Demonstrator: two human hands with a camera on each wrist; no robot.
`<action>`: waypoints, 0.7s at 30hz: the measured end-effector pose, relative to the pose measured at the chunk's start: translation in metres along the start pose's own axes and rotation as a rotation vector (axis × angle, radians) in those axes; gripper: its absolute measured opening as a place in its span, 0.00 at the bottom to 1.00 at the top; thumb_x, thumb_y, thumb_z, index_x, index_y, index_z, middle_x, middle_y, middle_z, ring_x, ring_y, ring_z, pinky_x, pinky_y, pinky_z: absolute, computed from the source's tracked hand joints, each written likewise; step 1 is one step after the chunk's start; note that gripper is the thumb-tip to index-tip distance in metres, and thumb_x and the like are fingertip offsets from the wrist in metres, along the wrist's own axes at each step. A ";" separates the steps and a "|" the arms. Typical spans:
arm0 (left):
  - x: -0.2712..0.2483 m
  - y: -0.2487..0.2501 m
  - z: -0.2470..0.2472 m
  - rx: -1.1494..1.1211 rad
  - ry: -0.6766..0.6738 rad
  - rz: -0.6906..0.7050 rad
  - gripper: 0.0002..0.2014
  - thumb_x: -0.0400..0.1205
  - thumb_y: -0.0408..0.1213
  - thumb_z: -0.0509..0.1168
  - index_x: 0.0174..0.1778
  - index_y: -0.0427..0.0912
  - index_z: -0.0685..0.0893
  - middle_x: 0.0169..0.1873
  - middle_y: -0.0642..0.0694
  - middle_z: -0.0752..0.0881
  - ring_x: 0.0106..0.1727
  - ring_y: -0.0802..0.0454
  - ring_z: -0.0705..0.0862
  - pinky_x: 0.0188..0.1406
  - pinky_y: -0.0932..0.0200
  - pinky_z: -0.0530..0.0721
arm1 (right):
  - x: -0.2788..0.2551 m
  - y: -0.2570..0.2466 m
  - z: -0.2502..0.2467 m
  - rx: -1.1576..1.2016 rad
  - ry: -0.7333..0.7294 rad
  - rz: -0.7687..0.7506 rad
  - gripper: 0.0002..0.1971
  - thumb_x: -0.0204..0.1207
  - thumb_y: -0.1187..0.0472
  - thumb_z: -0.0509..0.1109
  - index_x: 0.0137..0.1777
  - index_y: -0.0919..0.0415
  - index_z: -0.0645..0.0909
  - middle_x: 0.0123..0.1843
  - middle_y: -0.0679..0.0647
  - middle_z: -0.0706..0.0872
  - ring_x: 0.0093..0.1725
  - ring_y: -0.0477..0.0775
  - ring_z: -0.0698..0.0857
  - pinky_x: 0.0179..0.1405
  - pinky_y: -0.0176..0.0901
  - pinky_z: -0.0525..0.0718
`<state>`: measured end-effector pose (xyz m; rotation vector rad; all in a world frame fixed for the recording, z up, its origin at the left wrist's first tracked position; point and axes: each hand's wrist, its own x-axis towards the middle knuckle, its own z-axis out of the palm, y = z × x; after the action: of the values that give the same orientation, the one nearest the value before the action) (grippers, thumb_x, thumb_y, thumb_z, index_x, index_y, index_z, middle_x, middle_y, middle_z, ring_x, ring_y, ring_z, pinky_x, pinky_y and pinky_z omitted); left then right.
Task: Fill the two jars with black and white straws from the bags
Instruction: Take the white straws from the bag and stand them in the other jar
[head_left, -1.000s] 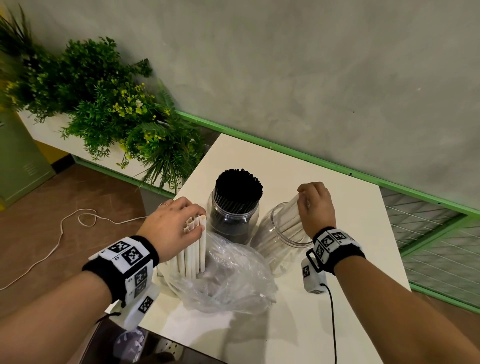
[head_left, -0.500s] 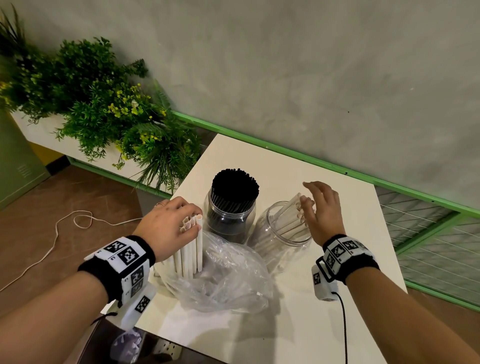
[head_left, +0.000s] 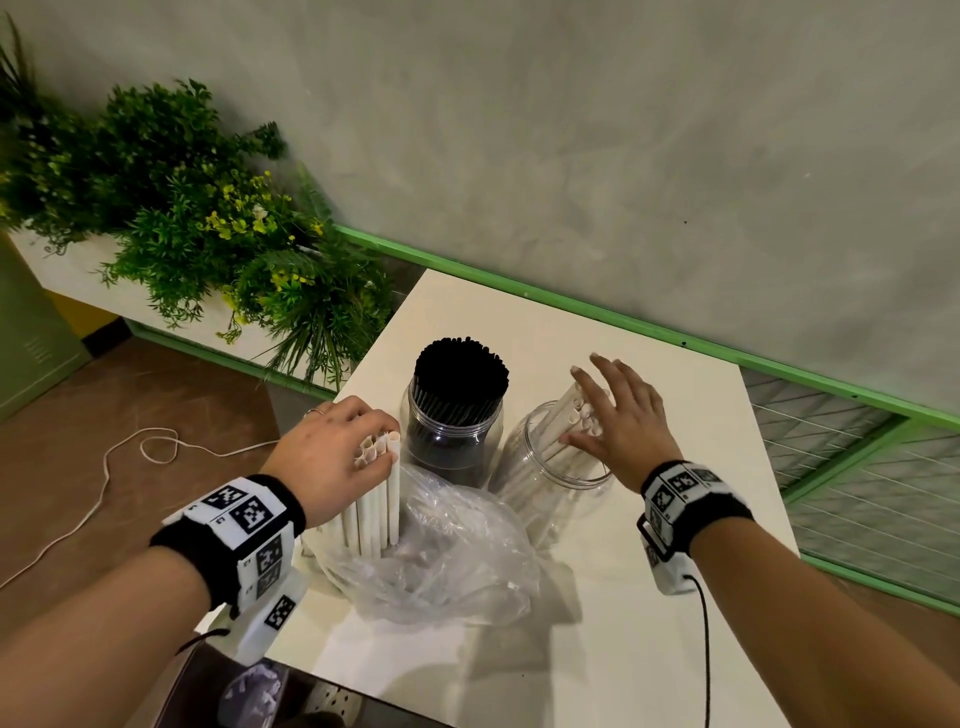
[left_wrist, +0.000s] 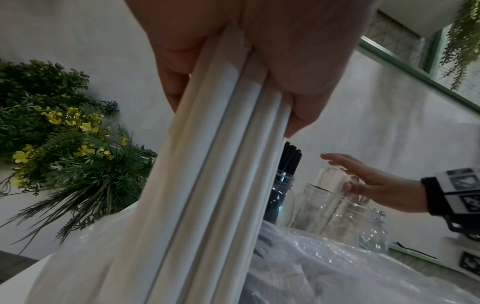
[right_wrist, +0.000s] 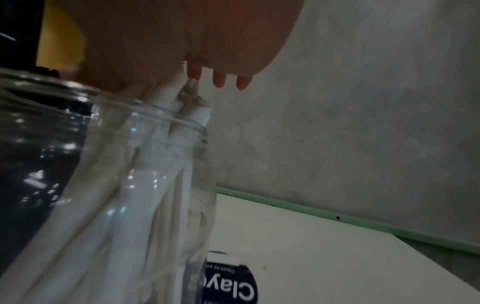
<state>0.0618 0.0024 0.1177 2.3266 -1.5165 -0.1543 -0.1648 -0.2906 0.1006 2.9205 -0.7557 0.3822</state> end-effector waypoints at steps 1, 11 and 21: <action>0.000 0.000 0.000 -0.002 0.002 0.001 0.28 0.72 0.61 0.46 0.58 0.54 0.81 0.49 0.52 0.79 0.50 0.49 0.77 0.51 0.56 0.70 | 0.007 -0.002 -0.002 -0.007 -0.028 -0.028 0.41 0.71 0.26 0.50 0.82 0.44 0.55 0.84 0.50 0.58 0.82 0.59 0.58 0.76 0.59 0.62; -0.002 0.000 -0.001 0.003 0.003 -0.006 0.29 0.71 0.62 0.45 0.58 0.54 0.81 0.49 0.53 0.78 0.50 0.50 0.77 0.50 0.58 0.67 | 0.039 -0.007 0.005 0.283 0.129 -0.008 0.13 0.79 0.48 0.68 0.52 0.58 0.83 0.46 0.54 0.81 0.47 0.59 0.80 0.41 0.48 0.80; 0.001 0.000 -0.001 0.003 0.002 0.000 0.29 0.71 0.62 0.44 0.58 0.54 0.81 0.50 0.52 0.79 0.51 0.49 0.78 0.50 0.59 0.66 | 0.033 -0.006 -0.004 0.320 0.063 0.132 0.20 0.78 0.45 0.68 0.65 0.55 0.79 0.62 0.53 0.80 0.61 0.58 0.77 0.55 0.49 0.79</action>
<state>0.0622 0.0021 0.1188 2.3287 -1.5168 -0.1497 -0.1351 -0.3004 0.1125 3.1390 -0.9621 0.6608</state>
